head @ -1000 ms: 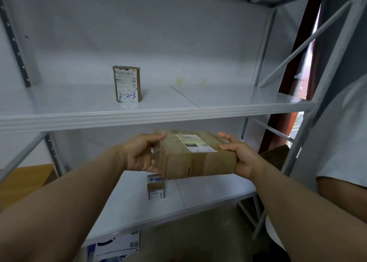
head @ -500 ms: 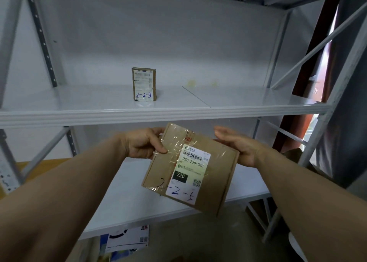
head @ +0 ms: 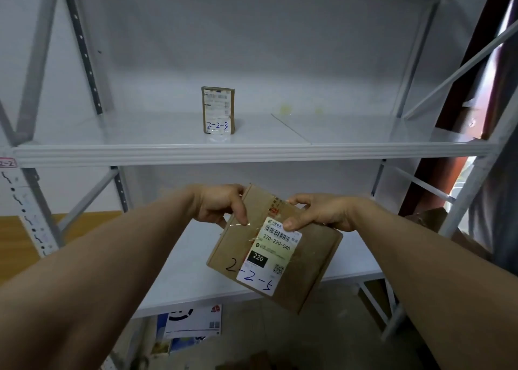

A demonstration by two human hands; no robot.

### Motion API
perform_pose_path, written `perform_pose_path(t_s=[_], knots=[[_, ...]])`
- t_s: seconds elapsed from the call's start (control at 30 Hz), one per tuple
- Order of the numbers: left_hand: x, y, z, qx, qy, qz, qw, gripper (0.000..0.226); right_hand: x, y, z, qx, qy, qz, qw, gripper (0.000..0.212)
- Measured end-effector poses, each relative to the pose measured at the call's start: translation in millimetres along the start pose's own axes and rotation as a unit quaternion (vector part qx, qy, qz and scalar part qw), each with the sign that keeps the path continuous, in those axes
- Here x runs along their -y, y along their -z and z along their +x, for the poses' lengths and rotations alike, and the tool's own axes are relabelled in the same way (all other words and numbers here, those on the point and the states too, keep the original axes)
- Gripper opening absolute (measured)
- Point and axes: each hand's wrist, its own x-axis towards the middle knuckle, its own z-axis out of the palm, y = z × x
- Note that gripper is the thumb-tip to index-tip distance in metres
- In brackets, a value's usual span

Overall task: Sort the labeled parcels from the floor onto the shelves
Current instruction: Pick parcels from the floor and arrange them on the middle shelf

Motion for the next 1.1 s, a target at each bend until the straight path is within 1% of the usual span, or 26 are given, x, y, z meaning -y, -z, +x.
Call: perform_pose_path(t_s=[0.1,0.23,0.3,0.47,0.6,0.67,0.7,0.77,0.83,0.87,0.93,1.0,1.07,1.1], knots=[[4,2,7,-0.04,0.016,0.057,0.997,0.071,2,-5,8,0.009,-0.014,-0.002,1.0,0.078],[8,14,18,-0.082,0.017,0.079,0.993,0.084,3,-7,19,0.004,-0.028,-0.002,1.0,0.08],[9,22,24,-0.084,0.011,0.091,0.992,0.079,5,-8,26,-0.008,-0.034,0.0,0.999,0.079],[5,50,33,-0.053,0.013,0.107,0.993,0.067,25,-5,39,-0.013,-0.047,-0.033,0.998,0.075],[-23,83,29,0.028,-0.009,0.1,0.995,0.046,64,24,33,0.007,-0.037,-0.047,0.998,0.065],[-42,99,26,0.029,-0.03,0.084,0.996,0.053,89,42,24,-0.01,-0.018,-0.049,0.999,0.068],[-51,107,25,0.017,-0.042,0.07,0.997,0.056,102,50,19,-0.036,-0.005,-0.06,0.998,0.069],[-67,121,24,-0.01,-0.07,0.042,0.997,0.054,127,61,12,-0.124,0.028,-0.113,0.986,0.065],[-82,136,24,-0.047,-0.104,0.026,0.993,0.048,145,70,11,-0.245,0.072,-0.168,0.952,0.062],[-90,143,24,-0.063,-0.123,0.024,0.99,0.048,151,74,13,-0.298,0.098,-0.175,0.933,0.065],[-107,159,24,-0.087,-0.164,0.028,0.982,0.047,157,82,20,-0.391,0.154,-0.143,0.896,0.075],[-126,172,24,-0.102,-0.204,0.037,0.973,0.046,157,90,25,-0.472,0.211,-0.067,0.853,0.081],[-144,183,25,-0.11,-0.237,0.058,0.964,0.042,154,98,27,-0.515,0.249,0.022,0.82,0.081],[-153,186,25,-0.112,-0.252,0.075,0.958,0.036,153,101,28,-0.519,0.258,0.056,0.813,0.078]])
